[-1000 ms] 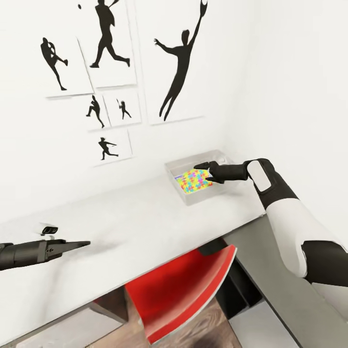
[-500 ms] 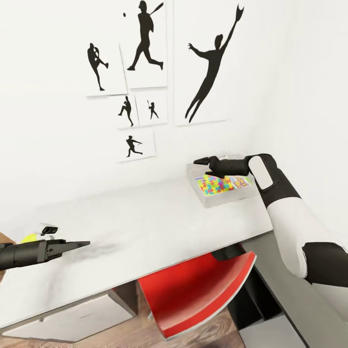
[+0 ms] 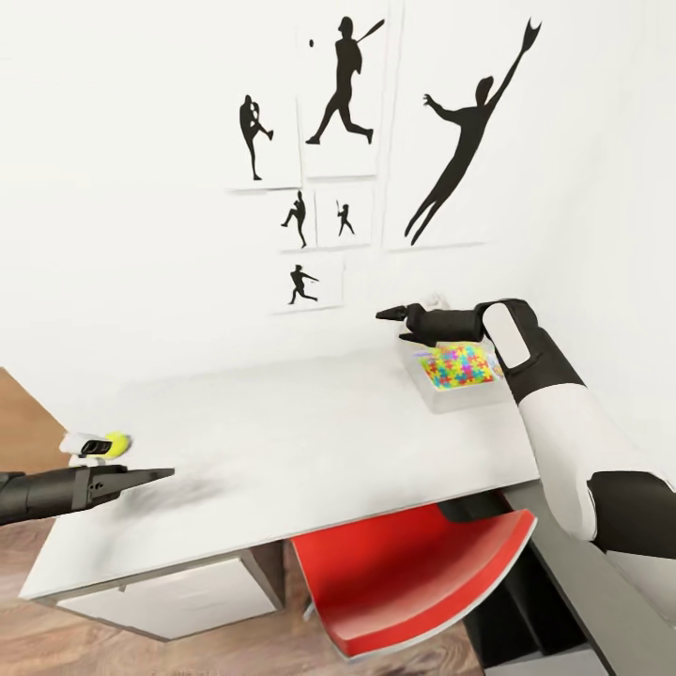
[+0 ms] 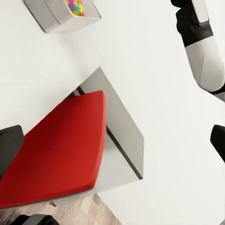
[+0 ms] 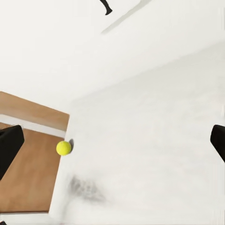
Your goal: Put all the toys in the child's room - the three board games (two on the bed and one on the table), the two jigsaw puzzles on the table, and the tennis ball on the table - inside the toy box on the table in the child's room.
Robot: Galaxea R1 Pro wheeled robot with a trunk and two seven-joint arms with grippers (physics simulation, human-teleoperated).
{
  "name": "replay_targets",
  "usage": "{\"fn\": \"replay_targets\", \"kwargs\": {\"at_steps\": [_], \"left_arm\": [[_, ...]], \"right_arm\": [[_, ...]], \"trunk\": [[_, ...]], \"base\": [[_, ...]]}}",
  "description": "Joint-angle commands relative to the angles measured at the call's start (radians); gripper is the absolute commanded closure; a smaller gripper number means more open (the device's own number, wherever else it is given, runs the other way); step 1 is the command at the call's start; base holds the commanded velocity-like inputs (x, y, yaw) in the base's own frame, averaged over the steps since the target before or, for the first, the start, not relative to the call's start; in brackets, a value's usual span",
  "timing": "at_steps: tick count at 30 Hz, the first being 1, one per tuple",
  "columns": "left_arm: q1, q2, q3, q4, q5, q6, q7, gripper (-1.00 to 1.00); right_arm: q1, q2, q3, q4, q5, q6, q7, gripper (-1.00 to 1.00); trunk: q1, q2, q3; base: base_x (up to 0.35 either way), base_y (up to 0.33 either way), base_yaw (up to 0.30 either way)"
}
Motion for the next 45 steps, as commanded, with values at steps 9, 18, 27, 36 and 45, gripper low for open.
{"fn": "replay_targets", "kwargs": {"at_steps": [9, 18, 27, 36, 45], "left_arm": [[-0.001, 0.000, -0.001, 0.001, -0.001, 0.011, -0.004, -1.00], [-0.001, 0.000, 0.000, 0.006, 0.000, 0.011, -0.004, -1.00], [-0.001, 0.001, 0.030, 0.030, -0.002, 0.011, -0.004, -1.00], [-0.001, 0.001, 0.043, 0.037, 0.000, -0.024, -0.004, -1.00], [-0.001, 0.002, 0.052, 0.067, 0.001, -0.050, -0.004, -1.00]], "right_arm": [[-0.001, -0.001, 0.003, 0.000, 0.010, 0.001, 0.010, -1.00], [-0.001, -0.001, 0.003, 0.000, 0.011, 0.001, 0.010, -1.00], [-0.001, -0.001, 0.003, 0.004, 0.009, 0.001, 0.009, -1.00], [-0.001, -0.002, 0.003, 0.014, 0.008, 0.001, -0.001, -1.00], [0.001, -0.001, 0.003, 0.062, 0.008, 0.001, -0.110, -1.00]], "trunk": [[0.000, -0.002, 0.007], [0.000, -0.002, 0.017], [0.000, -0.002, 0.028], [0.000, -0.002, 0.038], [0.000, -0.002, 0.049]], "base": [[-0.079, 0.098, 0.243], [-0.015, 0.163, 0.240], [-0.001, 0.198, 0.229], [0.066, 0.171, 0.227], [0.017, 0.021, 0.227]]}}
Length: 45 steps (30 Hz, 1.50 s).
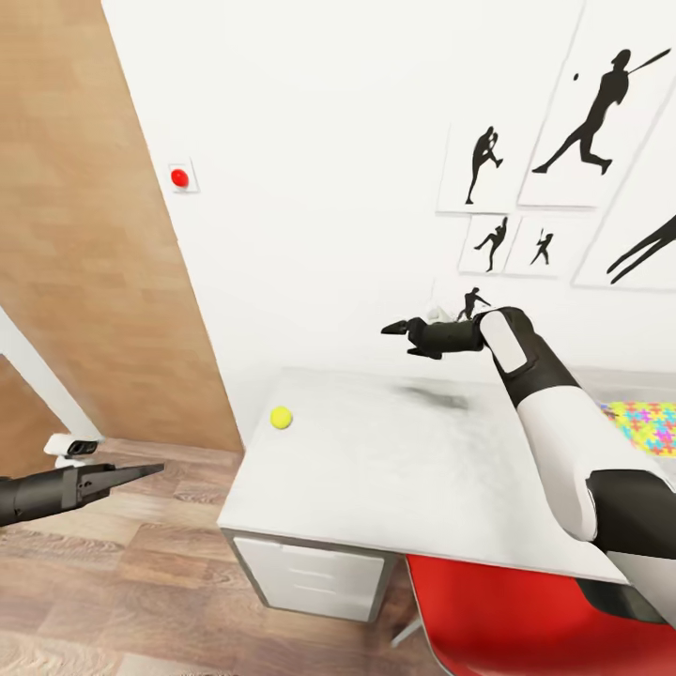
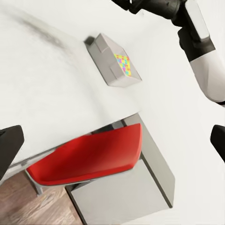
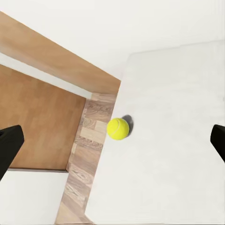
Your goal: Put all the toys in the child's room - the three board games (two on the bed and one on the table), the two jigsaw puzzles on the table, and the tennis ball on the table - inside the toy box on the table in the child's room.
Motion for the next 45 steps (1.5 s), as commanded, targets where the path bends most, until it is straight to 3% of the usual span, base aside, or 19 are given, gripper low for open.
{"fn": "replay_targets", "kwargs": {"at_steps": [1, 10, 26, 32, 36, 45], "left_arm": [[-0.001, 0.000, 0.002, 0.002, -0.001, 0.010, -0.004, -1.00], [-0.001, 0.001, 0.024, 0.008, -0.003, 0.008, -0.004, -1.00], [-0.001, 0.003, 0.027, 0.009, -0.002, 0.007, -0.004, -1.00], [-0.001, 0.003, 0.027, 0.009, -0.002, 0.007, -0.004, -1.00], [-0.001, 0.003, 0.027, 0.009, -0.002, 0.007, -0.004, -1.00], [-0.001, 0.003, 0.028, 0.009, -0.002, 0.007, -0.004, -1.00]], "right_arm": [[-0.001, -0.001, 0.002, 0.005, 0.008, 0.002, 0.001, -1.00], [-0.001, -0.002, -0.004, 0.036, 0.007, 0.002, -0.036, -1.00], [0.000, -0.004, -0.006, 0.043, 0.007, 0.002, -0.043, -1.00], [-0.010, -0.013, -0.007, 0.134, 0.008, 0.002, -0.064, -1.00], [-0.028, -0.011, -0.006, 0.197, 0.009, 0.002, -0.116, -1.00], [-0.049, 0.015, 0.001, 0.226, 0.006, 0.002, -0.241, -1.00]], "trunk": [[0.001, -0.002, -0.001], [0.001, -0.002, 0.007], [0.001, -0.002, 0.008], [0.001, -0.002, 0.008], [0.001, -0.002, 0.008], [0.001, -0.002, 0.008]], "base": [[0.003, 0.069, 0.227], [0.015, 0.118, 0.189], [0.061, 0.089, 0.014], [0.015, 0.016, 0.000], [0.003, 0.009, 0.000], [0.006, 0.175, 0.000]]}}
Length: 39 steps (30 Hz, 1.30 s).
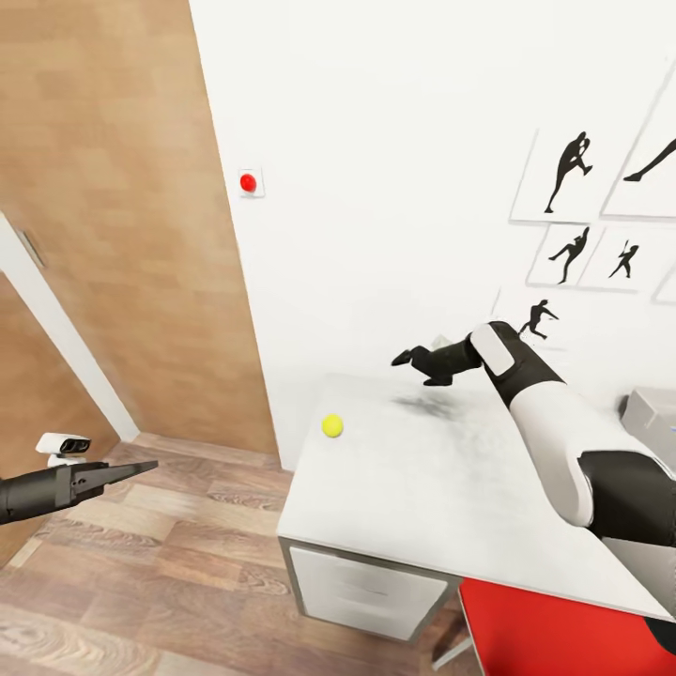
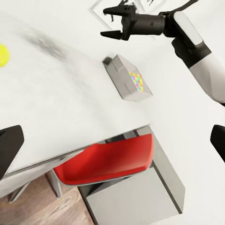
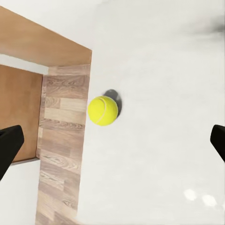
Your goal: Put all the toys in the child's room - the three board games (two on the bed and one on the table), the two jigsaw puzzles on the table, and the tennis ball on the table - inside the toy box on the table in the child's room.
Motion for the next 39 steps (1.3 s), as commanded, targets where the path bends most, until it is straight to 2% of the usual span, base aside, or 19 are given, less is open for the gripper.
{"fn": "replay_targets", "kwargs": {"at_steps": [1, 11, 20, 33, 39], "left_arm": [[-0.001, 0.000, 0.000, 0.000, 0.000, 0.011, -0.004, -1.00], [-0.001, 0.001, 0.015, 0.029, -0.002, 0.011, -0.004, -1.00], [-0.001, 0.001, 0.027, 0.035, -0.003, 0.011, -0.004, -1.00], [-0.001, 0.000, 0.028, 0.035, -0.003, 0.010, -0.004, -1.00], [-0.001, 0.001, 0.028, 0.035, -0.004, 0.009, -0.004, -1.00]], "right_arm": [[-0.002, 0.006, 0.005, 0.001, -0.001, 0.003, -0.017, -1.00], [-0.003, 0.024, 0.005, 0.002, -0.001, 0.003, -0.060, -1.00], [-0.003, 0.028, 0.004, 0.002, -0.002, 0.003, -0.065, -1.00], [-0.002, 0.028, 0.005, 0.001, 0.001, 0.003, -0.065, -1.00], [0.000, 0.033, 0.007, -0.003, 0.003, 0.003, -0.065, -1.00]], "trunk": [[0.001, -0.002, -0.002], [0.001, -0.002, -0.002], [0.001, -0.002, -0.002], [0.001, -0.002, -0.002], [0.001, -0.002, -0.002]], "base": [[0.061, 0.153, 0.000], [0.098, 0.135, 0.000], [0.071, 0.237, 0.000], [0.050, 0.042, 0.000], [0.003, 0.177, 0.000]]}}
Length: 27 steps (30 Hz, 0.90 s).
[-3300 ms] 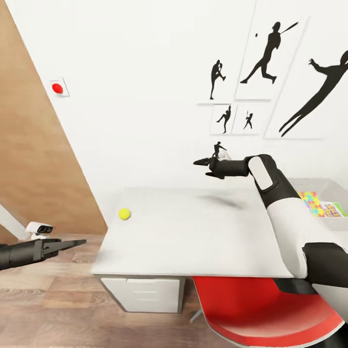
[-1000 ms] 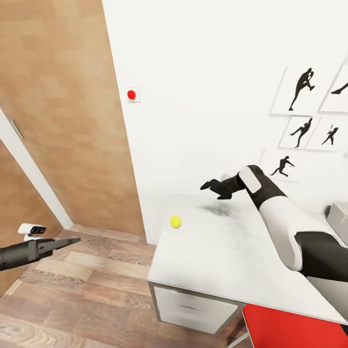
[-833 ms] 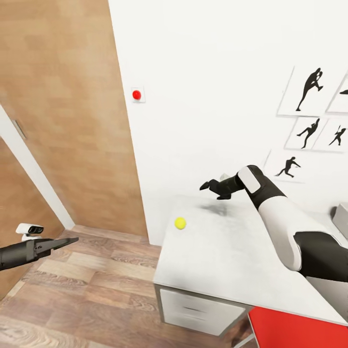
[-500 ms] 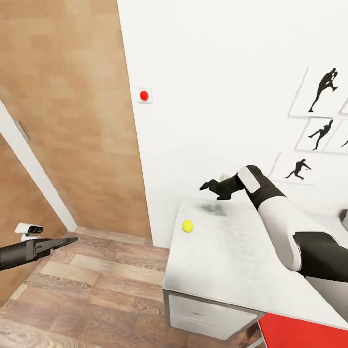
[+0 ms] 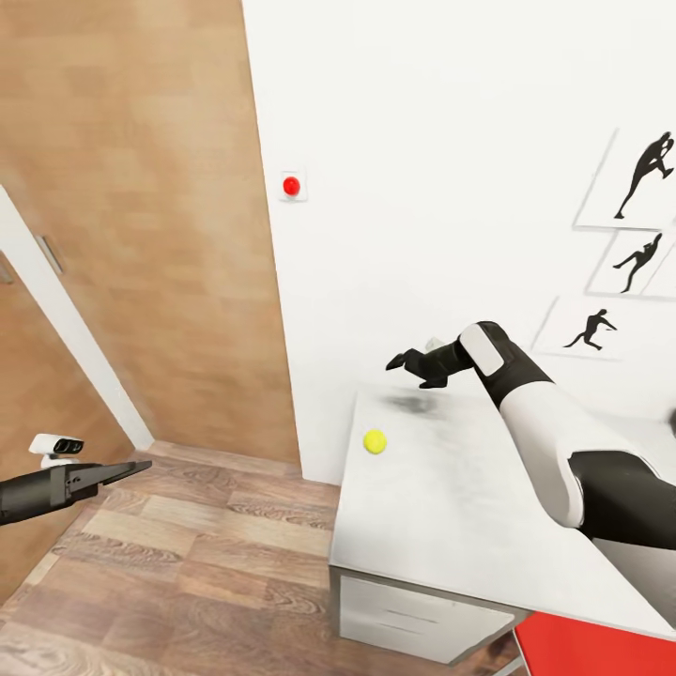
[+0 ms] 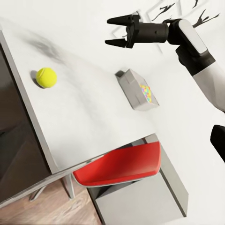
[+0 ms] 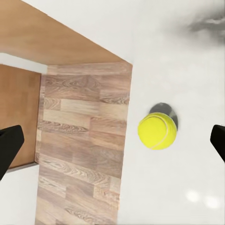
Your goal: Put all the toys in the child's room - the three board games (two on the bed and one on the table), the two jigsaw puzzles on the table, and the tennis ball on the table - inside the toy box on the table in the child's room.
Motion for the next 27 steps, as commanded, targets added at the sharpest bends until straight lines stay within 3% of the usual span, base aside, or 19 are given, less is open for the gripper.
{"fn": "replay_targets", "kwargs": {"at_steps": [1, 17, 27], "left_arm": [[-0.001, 0.000, 0.000, 0.000, 0.000, 0.011, -0.004, -1.00], [-0.001, 0.001, 0.000, 0.000, 0.000, 0.011, -0.004, -1.00], [-0.001, -0.001, 0.000, 0.001, 0.000, 0.010, -0.004, -1.00]], "right_arm": [[-0.001, 0.003, 0.005, -0.001, -0.007, 0.003, -0.006, -1.00], [0.001, 0.011, 0.006, 0.003, -0.007, 0.003, -0.013, -1.00], [0.001, 0.011, 0.005, 0.005, -0.011, 0.003, -0.096, -1.00]], "trunk": [[0.001, -0.002, -0.002], [0.001, -0.002, -0.022], [0.001, -0.002, -0.038]], "base": [[0.001, 0.134, 0.000], [0.000, 0.025, 0.000], [0.000, 0.000, 0.000]]}}
